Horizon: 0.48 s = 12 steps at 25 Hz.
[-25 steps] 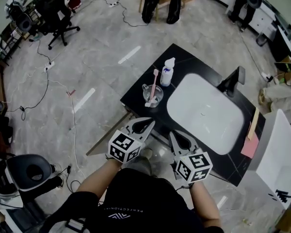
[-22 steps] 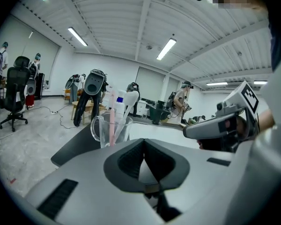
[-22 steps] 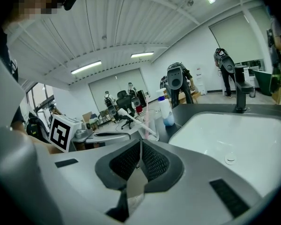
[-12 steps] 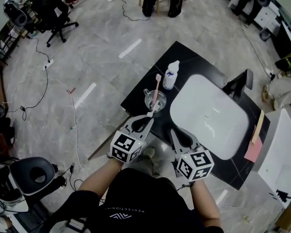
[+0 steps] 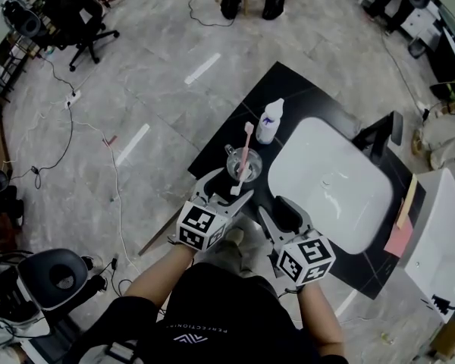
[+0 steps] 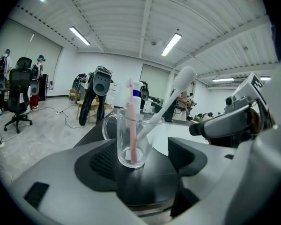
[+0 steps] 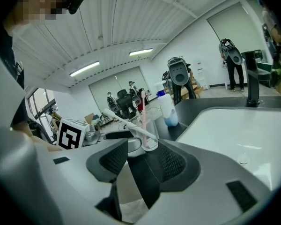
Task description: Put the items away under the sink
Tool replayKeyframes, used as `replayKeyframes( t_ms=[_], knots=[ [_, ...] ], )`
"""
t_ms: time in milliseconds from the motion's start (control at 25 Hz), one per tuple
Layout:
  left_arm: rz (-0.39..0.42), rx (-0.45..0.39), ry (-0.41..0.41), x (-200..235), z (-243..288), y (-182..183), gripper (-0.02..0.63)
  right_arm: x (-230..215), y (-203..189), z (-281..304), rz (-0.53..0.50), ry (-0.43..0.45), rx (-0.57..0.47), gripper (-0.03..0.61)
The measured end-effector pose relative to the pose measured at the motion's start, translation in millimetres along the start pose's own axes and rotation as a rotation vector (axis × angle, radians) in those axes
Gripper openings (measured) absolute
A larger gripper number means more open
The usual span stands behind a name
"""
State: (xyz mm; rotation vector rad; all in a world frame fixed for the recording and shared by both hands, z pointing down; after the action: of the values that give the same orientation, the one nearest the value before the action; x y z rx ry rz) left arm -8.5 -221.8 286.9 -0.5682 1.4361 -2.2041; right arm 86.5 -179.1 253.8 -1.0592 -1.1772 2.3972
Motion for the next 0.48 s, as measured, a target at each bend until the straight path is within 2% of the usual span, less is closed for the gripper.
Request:
replayKeyframes(
  t_ms=[160, 480],
  knots=[
    [0.032, -0.029, -0.017, 4.1, 11.2, 7.9, 0.362, -5.1, -3.4, 1.3, 0.012, -0.02, 0.013, 0.181],
    [0.044, -0.055, -0.019, 10.7, 30.3, 16.5, 0.368, -25.6, -7.0, -3.3, 0.034, -0.099, 0.015, 0.179]
  ],
)
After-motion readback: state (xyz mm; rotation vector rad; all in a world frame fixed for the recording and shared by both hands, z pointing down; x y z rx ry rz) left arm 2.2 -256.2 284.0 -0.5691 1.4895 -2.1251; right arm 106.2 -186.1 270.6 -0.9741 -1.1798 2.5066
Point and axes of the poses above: the fingertips, and each gripper's own axes: z forward along the fingers, x to its left, y out of its top, the point moved 2 cm from there along -z, backward along the fingers, and after that the axes turned 7 degrees about z, right-handed, at the moved point
